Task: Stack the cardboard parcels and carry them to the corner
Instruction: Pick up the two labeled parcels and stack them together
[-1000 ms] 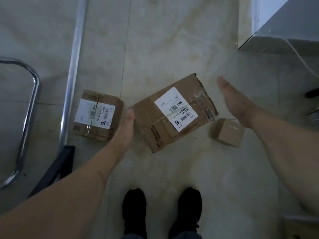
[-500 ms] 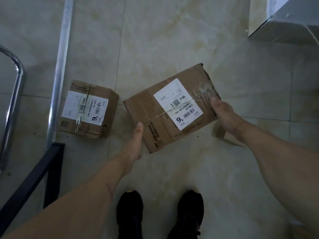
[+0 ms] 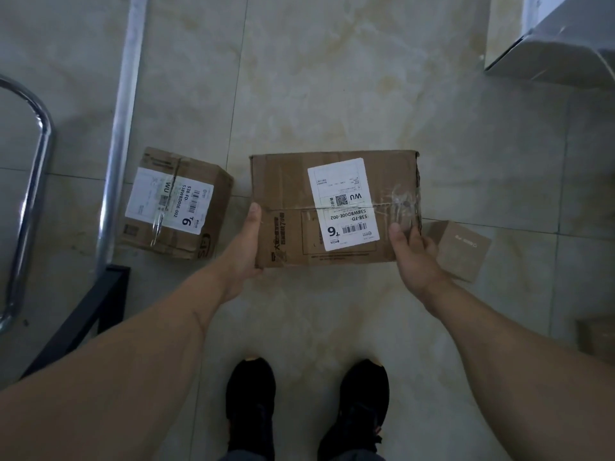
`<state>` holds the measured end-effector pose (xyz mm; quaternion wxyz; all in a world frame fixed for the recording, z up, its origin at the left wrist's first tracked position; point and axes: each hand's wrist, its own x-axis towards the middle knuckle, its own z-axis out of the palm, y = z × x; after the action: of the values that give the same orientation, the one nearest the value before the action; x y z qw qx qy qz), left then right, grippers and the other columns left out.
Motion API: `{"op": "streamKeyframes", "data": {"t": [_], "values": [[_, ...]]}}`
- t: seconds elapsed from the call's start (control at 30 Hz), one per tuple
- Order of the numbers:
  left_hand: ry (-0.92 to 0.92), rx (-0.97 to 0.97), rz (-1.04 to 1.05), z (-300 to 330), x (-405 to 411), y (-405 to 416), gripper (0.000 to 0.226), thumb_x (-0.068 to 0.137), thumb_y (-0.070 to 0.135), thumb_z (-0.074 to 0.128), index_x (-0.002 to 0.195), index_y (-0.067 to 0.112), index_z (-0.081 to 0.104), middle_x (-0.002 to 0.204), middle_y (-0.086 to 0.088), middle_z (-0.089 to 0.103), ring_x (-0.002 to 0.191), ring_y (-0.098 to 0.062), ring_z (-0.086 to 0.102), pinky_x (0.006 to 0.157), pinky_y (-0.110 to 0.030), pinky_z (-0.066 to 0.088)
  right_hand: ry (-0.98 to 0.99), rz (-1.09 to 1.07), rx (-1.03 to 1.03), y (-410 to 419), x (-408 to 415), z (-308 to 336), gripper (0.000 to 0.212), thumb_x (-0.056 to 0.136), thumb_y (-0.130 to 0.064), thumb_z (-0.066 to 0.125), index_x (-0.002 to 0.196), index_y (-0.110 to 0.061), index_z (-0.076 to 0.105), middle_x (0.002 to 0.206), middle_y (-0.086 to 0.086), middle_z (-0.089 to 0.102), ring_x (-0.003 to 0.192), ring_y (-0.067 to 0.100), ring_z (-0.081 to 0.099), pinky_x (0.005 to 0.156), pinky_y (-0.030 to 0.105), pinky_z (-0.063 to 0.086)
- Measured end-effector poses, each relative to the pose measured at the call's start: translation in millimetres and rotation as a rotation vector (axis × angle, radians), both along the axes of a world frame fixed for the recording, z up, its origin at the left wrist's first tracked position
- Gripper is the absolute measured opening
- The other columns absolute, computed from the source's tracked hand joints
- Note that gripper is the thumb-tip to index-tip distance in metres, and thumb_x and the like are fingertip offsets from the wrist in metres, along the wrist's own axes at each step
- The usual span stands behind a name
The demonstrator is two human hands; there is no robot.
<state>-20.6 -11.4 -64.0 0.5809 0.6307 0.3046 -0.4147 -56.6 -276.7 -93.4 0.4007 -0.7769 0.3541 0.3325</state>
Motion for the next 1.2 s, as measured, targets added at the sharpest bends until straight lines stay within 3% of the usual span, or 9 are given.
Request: {"op": "streamKeyframes", "data": {"t": [0.3, 0.47, 0.67, 0.8, 0.87, 0.97, 1.0, 1.07, 1.2], "values": [[-0.02, 0.078, -0.028, -7, 8, 8, 0.067, 0.094, 0.071, 0.009, 0.137, 0.039, 0.05, 0.147, -0.003, 0.052, 0.138, -0.024, 0.043, 0.116, -0.05, 0.026, 0.038, -0.061, 0.022, 20, -17, 7, 0.083, 0.101, -0.065, 0.028, 0.168, -0.021, 0.007, 0.175, 0.007, -0.002, 0.16, 0.025, 0.01, 0.126, 0.041, 0.011], [-0.018, 0.073, -0.038, -5, 8, 8, 0.066, 0.094, 0.071, 0.01, 0.136, 0.04, 0.05, 0.147, -0.002, 0.052, 0.138, -0.024, 0.043, 0.117, -0.051, 0.025, 0.034, -0.072, 0.007, 19, -22, 5, 0.082, 0.1, -0.066, 0.03, 0.168, -0.024, 0.01, 0.174, 0.007, 0.002, 0.159, 0.026, 0.013, 0.125, 0.042, 0.012], [-0.064, 0.067, -0.002, 0, 7, 18, 0.066, 0.1, 0.062, 0.01, 0.151, 0.029, 0.034, 0.148, 0.002, 0.044, 0.144, -0.02, 0.029, 0.12, -0.05, 0.017, -0.043, -0.046, -0.103, 28, -14, 7, 0.098, 0.086, -0.082, 0.026, 0.166, -0.027, 0.02, 0.172, 0.008, 0.02, 0.157, 0.03, 0.015, 0.125, 0.051, 0.014], [-0.134, 0.081, 0.113, -3, -1, 50, 0.066, 0.099, 0.065, 0.016, 0.157, 0.036, 0.004, 0.166, 0.008, 0.009, 0.151, -0.019, 0.013, 0.12, -0.054, 0.014, -0.072, 0.067, -0.248, 45, 6, 9, 0.091, 0.095, -0.075, 0.029, 0.167, -0.022, 0.013, 0.174, 0.01, 0.012, 0.159, 0.035, 0.01, 0.125, 0.052, 0.011], [-0.157, 0.086, 0.165, -5, -3, 68, 0.066, 0.098, 0.066, 0.019, 0.156, 0.038, 0.009, 0.165, 0.01, 0.016, 0.149, -0.016, 0.02, 0.12, -0.05, 0.019, -0.101, 0.095, -0.309, 57, 21, 11, 0.094, 0.094, -0.076, 0.028, 0.167, -0.018, 0.014, 0.174, 0.012, 0.013, 0.159, 0.035, 0.009, 0.125, 0.052, 0.011], [-0.189, 0.147, 0.319, -3, -8, 96, 0.047, 0.103, 0.057, 0.02, 0.137, 0.033, 0.043, 0.12, 0.018, 0.06, 0.11, -0.003, 0.058, 0.089, -0.023, 0.05, -0.162, 0.193, -0.318, 87, 47, 17, 0.09, 0.097, -0.072, 0.03, 0.164, -0.012, 0.022, 0.17, 0.016, 0.022, 0.157, 0.037, 0.017, 0.126, 0.052, 0.015], [-0.19, 0.174, 0.374, -1, -10, 104, 0.045, 0.103, 0.055, 0.019, 0.132, 0.034, 0.046, 0.104, 0.02, 0.061, 0.095, 0.0, 0.059, 0.076, -0.021, 0.05, -0.194, 0.244, -0.302, 98, 56, 21, 0.088, 0.098, -0.07, 0.031, 0.165, -0.013, 0.021, 0.171, 0.015, 0.02, 0.157, 0.035, 0.016, 0.126, 0.051, 0.015], [-0.197, 0.226, 0.479, -7, -17, 121, 0.055, 0.102, 0.059, 0.019, 0.133, 0.028, 0.052, 0.096, 0.015, 0.065, 0.091, -0.006, 0.062, 0.074, -0.028, 0.048, -0.283, 0.362, -0.253, 124, 74, 27, 0.084, 0.1, -0.065, 0.035, 0.166, -0.016, 0.016, 0.174, 0.009, 0.009, 0.16, 0.031, 0.007, 0.127, 0.05, 0.011], [-0.118, 0.223, 0.694, -25, -33, 150, 0.073, 0.095, 0.07, 0.021, 0.149, 0.024, 0.039, 0.145, -0.008, 0.051, 0.121, -0.026, 0.054, 0.105, -0.045, 0.042, -0.395, 0.675, -0.153, 189, 113, 27, 0.082, 0.1, -0.063, 0.04, 0.167, -0.021, 0.015, 0.176, 0.005, 0.002, 0.161, 0.028, 0.003, 0.127, 0.05, 0.008]]}}
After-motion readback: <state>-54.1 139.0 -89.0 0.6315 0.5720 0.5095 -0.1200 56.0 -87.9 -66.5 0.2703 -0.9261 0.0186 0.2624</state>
